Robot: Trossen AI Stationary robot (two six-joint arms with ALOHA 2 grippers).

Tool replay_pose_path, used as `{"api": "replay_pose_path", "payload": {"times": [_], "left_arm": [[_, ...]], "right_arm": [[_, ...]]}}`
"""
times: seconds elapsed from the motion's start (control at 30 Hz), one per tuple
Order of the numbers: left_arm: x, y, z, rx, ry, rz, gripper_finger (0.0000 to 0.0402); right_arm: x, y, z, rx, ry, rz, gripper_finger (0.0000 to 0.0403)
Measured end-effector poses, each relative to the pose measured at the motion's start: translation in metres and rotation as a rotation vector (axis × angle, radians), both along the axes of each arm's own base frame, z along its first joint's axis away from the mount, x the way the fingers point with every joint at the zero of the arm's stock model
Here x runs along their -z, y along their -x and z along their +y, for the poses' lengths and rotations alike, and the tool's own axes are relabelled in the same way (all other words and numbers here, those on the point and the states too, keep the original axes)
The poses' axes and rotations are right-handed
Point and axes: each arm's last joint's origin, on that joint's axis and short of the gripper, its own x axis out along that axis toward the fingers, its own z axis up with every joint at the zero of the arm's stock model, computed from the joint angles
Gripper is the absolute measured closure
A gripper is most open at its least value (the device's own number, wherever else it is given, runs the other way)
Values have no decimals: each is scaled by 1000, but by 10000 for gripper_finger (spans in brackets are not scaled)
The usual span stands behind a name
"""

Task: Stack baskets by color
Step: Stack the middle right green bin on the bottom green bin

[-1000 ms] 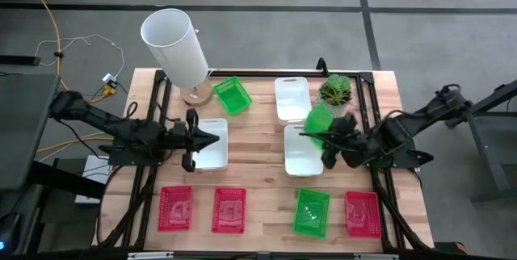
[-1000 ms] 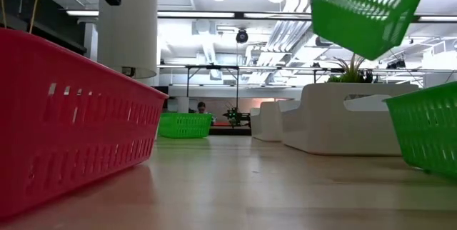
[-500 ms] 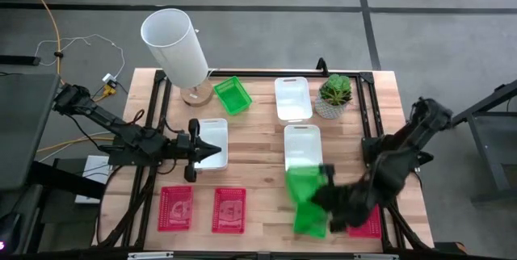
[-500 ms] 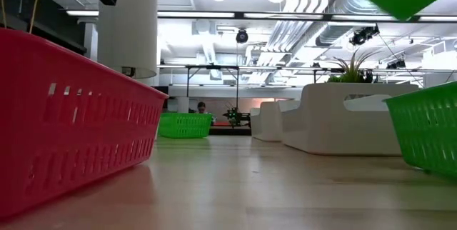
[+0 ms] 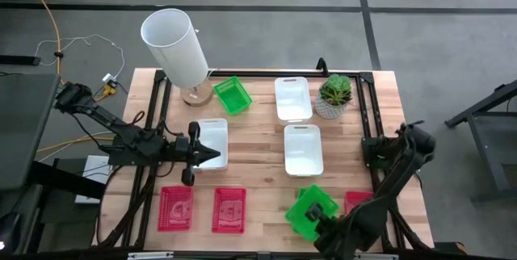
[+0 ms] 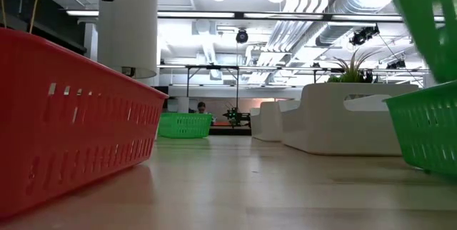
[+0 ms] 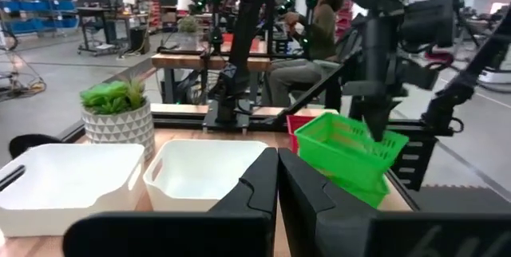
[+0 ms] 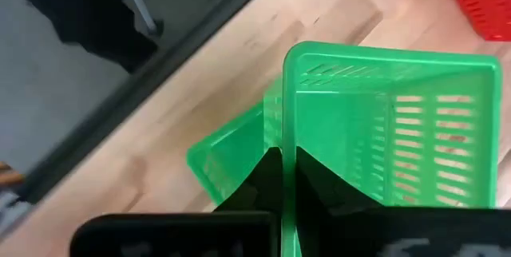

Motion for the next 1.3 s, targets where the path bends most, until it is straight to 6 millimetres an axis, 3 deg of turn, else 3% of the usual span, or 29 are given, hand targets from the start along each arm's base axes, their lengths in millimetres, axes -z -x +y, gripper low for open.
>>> {"api": "replay_pose_path", "payload": {"times": [0.2, 0.57, 0.9, 1.3], "left_arm": [[1, -5, -9, 76, 9, -24, 401], [10, -15, -13, 81, -34, 2, 401], [10, -20, -15, 76, -11, -34, 401], [11, -20, -15, 74, -13, -31, 401]], "right_arm": [[11, -3, 1, -85, 80, 12, 403], [-6, 19, 0, -203, 118, 34, 403], [-6, 27, 9, -383, 119, 28, 403], [33, 19, -15, -398, 185, 103, 403]]}}
